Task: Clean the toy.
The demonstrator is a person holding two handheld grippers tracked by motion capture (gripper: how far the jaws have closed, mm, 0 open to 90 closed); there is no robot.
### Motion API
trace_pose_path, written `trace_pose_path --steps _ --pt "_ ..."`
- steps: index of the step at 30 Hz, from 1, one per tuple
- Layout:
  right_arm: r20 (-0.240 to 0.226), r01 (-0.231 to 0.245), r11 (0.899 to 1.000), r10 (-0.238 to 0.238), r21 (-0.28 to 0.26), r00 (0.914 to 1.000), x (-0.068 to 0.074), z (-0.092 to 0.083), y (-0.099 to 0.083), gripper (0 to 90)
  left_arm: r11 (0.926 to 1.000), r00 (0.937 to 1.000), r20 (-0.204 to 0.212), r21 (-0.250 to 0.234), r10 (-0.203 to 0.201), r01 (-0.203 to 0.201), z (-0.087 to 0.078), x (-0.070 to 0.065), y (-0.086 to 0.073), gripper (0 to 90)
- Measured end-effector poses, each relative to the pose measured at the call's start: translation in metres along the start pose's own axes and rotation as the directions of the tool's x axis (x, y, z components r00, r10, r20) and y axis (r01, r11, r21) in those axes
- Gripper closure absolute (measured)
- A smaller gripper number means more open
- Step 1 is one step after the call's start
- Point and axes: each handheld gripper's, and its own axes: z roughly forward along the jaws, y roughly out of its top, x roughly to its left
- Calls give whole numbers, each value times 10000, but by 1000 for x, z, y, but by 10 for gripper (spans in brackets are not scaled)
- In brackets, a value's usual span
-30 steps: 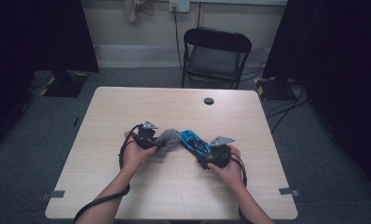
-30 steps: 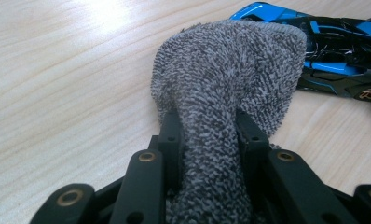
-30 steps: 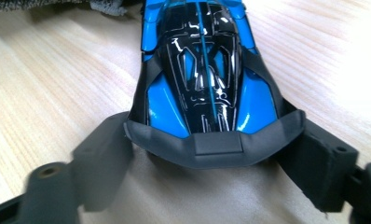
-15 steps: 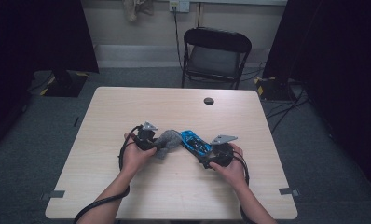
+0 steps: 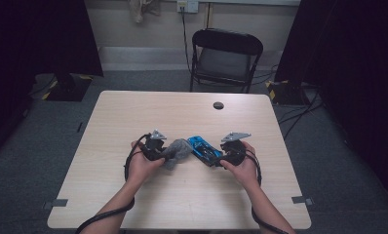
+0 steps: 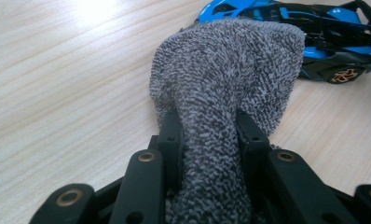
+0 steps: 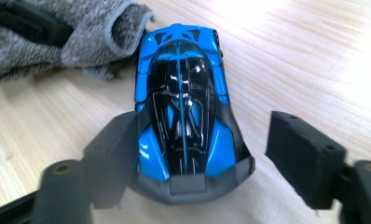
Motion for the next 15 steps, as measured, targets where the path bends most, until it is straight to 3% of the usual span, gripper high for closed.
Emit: trace_pose_path --steps 4,8,12,15 --pt "60 -104 9998 103 143 9999 -2 4 4 355 9999 9998 135 47 152 -153 1 -6 1 687" --pt "-4 -286 9994 286 175 9996 -2 10 1 357 9994 9990 304 10 340 -341 0 -13 -2 687" --pt "-385 -875 9962 873 -47 9954 -4 11 -6 393 9983 9970 514 95 576 -582 -4 -20 -4 687" --pt "-518 -1014 9948 1008 -92 9936 -6 10 -8 400 9975 9938 865 36 700 -706 -6 -30 -6 687"
